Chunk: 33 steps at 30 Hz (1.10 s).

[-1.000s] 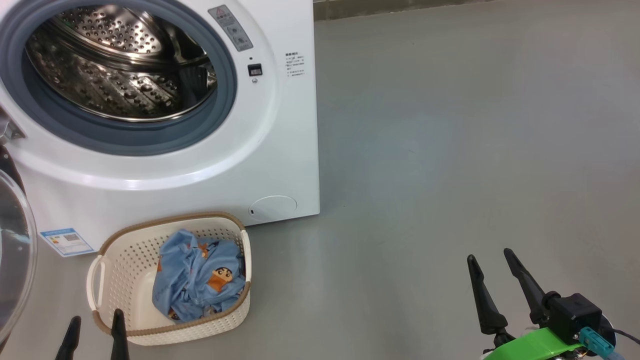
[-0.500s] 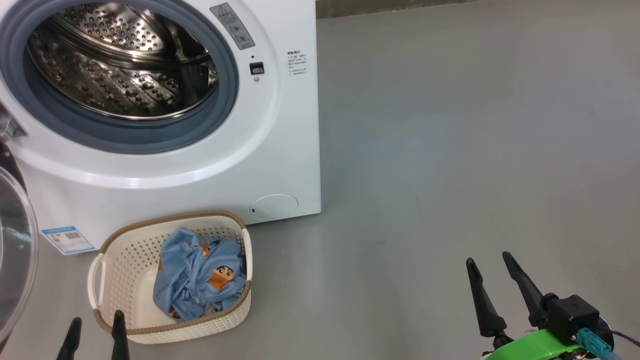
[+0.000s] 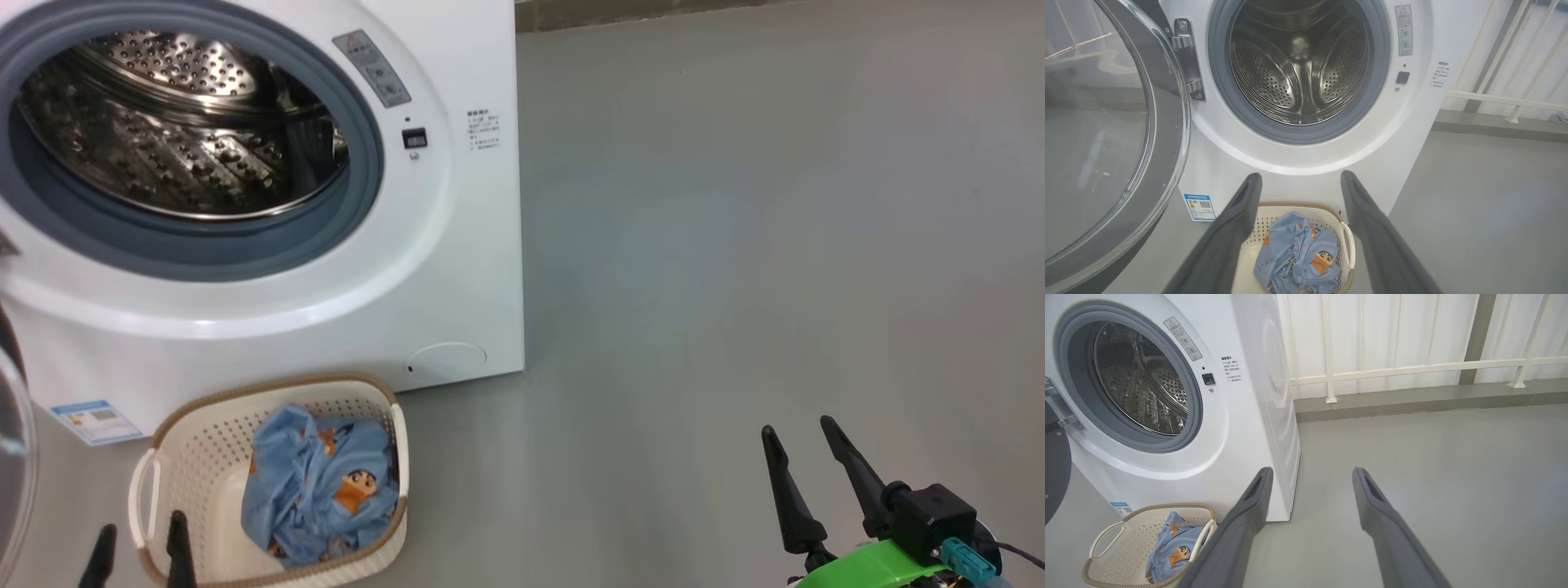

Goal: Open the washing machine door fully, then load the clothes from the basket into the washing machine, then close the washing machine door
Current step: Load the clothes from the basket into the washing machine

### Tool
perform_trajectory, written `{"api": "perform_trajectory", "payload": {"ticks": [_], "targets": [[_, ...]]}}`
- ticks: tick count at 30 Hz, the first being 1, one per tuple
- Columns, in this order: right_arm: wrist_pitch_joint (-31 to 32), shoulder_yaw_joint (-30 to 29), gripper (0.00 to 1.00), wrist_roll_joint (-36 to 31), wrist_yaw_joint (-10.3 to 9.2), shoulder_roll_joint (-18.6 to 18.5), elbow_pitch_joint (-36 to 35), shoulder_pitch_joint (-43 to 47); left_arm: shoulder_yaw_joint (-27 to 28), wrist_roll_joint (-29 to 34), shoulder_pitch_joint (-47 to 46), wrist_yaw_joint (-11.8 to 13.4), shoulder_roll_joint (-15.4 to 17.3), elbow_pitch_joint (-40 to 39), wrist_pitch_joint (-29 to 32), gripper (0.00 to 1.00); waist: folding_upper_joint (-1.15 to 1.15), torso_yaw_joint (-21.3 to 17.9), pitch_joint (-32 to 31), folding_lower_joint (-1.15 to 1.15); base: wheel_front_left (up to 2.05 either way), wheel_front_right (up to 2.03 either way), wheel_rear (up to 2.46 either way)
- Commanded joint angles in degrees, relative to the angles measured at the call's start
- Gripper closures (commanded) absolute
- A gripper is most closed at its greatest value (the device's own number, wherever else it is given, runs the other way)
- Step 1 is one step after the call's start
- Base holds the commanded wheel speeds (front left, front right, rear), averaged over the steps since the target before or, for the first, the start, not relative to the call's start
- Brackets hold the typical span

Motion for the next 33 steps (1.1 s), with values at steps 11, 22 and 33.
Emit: {"api": "perform_trajectory", "payload": {"ticks": [11, 22, 33], "targets": [[-0.44, 1.44, 0.0, 0.14, 0.17, -0.17, -1.25, -1.89, 3.25, 0.81, -3.94, -0.15, 0.51, -2.07, -0.32, 0.0, 0.0, 0.4, 1.56, 0.0, 1.63, -1.63, 0.0], [-0.44, 1.41, 0.0, 0.34, 0.17, -0.17, -0.88, -1.88, 3.23, 0.18, -4.05, -0.15, 0.51, -1.11, -0.32, 0.0, 0.0, 0.56, 1.73, 0.0, 0.27, -0.27, 0.0], [-0.44, 1.56, 0.0, 0.19, 0.17, -0.17, -0.38, -1.52, 1.54, -0.42, -3.03, -0.15, 0.51, -0.57, -0.32, 0.0, 0.0, 0.77, 0.71, 0.0, 0.0, 0.0, 0.0]]}}
